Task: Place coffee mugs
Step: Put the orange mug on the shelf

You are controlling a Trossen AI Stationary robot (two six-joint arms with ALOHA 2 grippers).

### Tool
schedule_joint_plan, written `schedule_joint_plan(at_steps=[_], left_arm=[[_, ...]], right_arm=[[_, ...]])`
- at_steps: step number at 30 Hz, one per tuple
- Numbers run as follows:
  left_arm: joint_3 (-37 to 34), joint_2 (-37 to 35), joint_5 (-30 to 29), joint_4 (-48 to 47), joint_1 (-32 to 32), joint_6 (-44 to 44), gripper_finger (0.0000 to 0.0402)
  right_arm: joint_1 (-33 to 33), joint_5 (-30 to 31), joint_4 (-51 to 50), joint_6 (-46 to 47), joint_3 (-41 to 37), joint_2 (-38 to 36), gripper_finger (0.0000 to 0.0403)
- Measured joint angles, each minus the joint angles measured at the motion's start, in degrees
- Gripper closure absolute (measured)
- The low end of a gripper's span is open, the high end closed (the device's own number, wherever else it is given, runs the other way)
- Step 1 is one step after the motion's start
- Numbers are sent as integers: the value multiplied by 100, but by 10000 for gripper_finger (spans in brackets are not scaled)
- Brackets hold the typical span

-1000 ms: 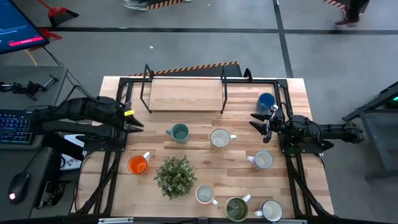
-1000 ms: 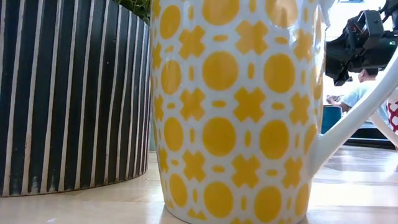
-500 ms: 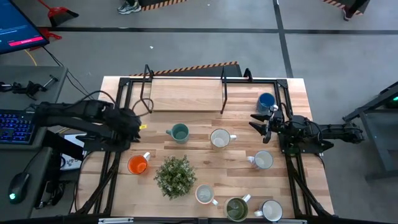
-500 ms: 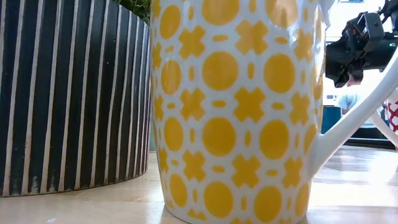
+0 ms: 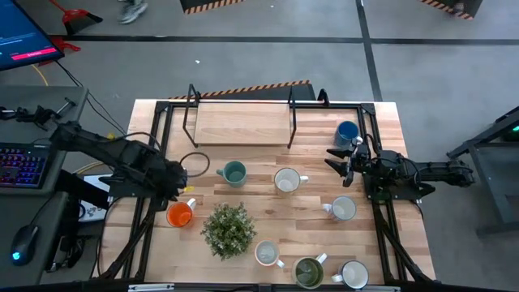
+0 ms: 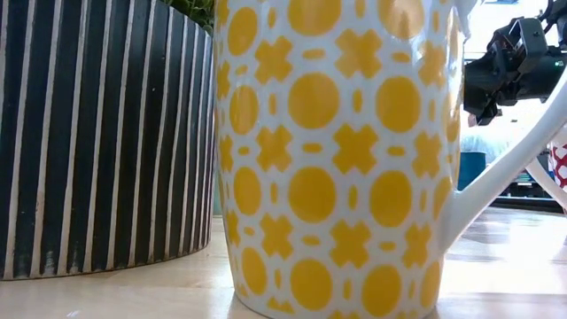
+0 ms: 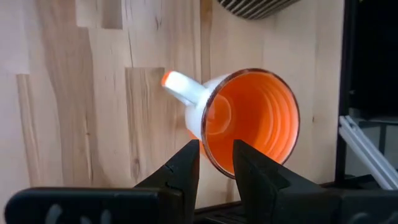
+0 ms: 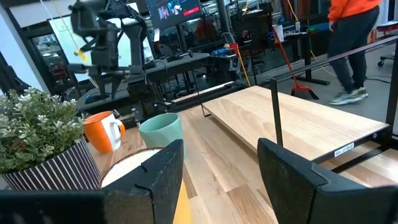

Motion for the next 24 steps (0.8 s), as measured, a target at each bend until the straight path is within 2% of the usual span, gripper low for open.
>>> schedule_joint_plan(at_steps=[9,24], left_arm=[[0,488,-604,79,-636,-636,314],[4,1377,-846,555,-1097,-1017,314]], right_arm=[[0,-224,-33,175,0,0,210],[0,-307,-42,276,0,0,210]])
